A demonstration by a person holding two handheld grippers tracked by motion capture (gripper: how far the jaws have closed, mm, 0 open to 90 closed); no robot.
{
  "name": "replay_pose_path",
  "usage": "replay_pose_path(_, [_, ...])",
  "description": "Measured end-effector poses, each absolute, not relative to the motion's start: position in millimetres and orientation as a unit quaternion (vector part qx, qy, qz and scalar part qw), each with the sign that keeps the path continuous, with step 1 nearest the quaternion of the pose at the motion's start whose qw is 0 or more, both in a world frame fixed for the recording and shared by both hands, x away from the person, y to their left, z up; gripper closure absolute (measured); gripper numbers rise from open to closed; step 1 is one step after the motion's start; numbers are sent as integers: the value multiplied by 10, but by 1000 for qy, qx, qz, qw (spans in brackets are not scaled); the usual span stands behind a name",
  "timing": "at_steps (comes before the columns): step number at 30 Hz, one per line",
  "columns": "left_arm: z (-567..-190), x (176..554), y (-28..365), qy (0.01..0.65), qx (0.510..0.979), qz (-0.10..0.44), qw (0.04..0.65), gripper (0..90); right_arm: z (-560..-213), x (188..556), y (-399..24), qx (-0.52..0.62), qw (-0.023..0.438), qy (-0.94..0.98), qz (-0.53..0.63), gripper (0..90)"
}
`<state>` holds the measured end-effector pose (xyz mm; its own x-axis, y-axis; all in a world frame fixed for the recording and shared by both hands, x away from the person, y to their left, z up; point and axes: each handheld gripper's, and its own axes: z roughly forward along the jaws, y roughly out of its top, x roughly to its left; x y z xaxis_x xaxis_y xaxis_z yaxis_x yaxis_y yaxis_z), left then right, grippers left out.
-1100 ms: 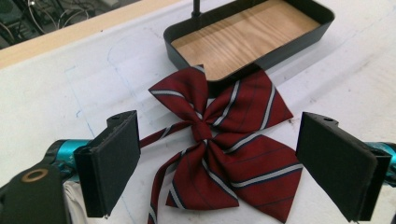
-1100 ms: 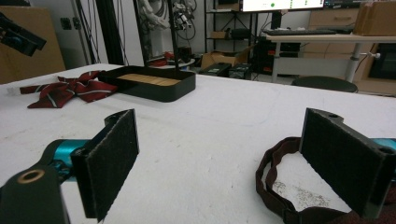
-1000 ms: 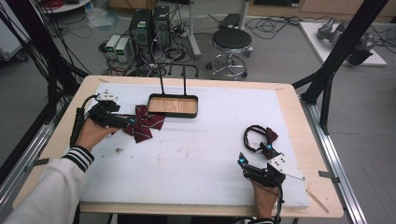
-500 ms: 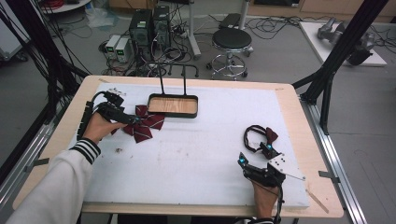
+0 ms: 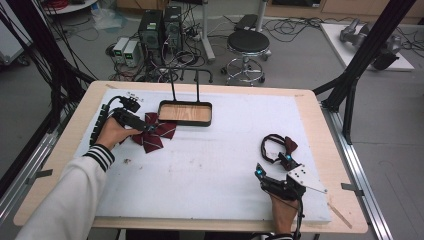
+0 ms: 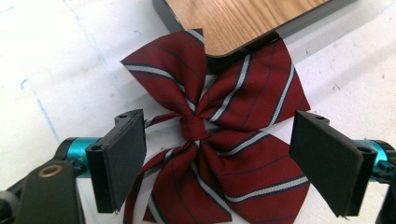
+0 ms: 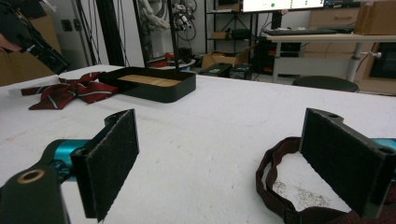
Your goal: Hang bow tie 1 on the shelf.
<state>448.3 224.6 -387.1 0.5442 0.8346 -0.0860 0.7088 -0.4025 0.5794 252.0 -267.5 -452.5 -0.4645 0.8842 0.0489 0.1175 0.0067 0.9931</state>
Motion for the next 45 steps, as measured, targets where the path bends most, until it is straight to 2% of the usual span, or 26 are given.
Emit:
replay_pose_path(8, [-3951,4556,2260,479,828,79,281,260,-4525,2517,-2674,401,329,626,582,111])
replay_pose_path(14, [-3994,4582,2256,485,830,71,265,314,-4525,2517,-2674,401,330,626,582,111])
replay_pose_path(27, [-4084,4650,2217,501,829,63,240,374,-4526,2516,-2678,401,330,625,583,110])
replay_pose_path(45, [-4158,4702,2182,517,821,65,235,592,-4527,2514,-2687,404,327,622,586,111])
